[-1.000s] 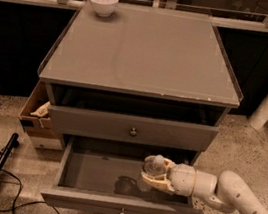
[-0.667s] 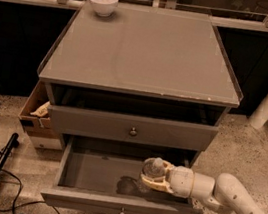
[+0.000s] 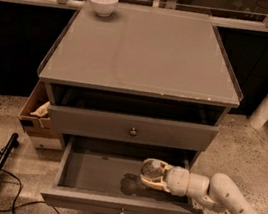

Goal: Place water bottle into middle drawer

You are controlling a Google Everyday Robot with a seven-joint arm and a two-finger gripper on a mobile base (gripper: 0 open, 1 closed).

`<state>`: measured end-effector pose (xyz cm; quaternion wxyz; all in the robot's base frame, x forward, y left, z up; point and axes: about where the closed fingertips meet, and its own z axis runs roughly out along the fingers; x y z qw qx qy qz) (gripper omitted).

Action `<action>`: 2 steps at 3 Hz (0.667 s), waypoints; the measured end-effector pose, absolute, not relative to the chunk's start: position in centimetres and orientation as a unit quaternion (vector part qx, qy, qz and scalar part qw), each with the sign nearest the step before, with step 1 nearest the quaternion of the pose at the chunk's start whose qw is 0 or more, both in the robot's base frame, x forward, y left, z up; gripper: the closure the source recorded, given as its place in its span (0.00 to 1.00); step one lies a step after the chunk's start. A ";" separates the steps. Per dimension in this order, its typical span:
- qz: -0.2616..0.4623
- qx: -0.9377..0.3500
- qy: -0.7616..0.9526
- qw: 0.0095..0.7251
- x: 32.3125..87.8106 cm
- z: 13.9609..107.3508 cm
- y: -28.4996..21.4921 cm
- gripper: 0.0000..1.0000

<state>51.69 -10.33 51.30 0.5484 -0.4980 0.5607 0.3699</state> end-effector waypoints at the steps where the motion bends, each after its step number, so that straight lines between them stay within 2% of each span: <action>1: 0.368 -0.504 0.553 0.553 52.5 50.1 -10.1 1.00; 2: 0.376 -0.503 0.549 0.552 53.0 48.8 -9.5 1.00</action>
Offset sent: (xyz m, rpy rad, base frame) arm 0.0193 0.0103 -0.0413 0.0225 -0.0103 0.0275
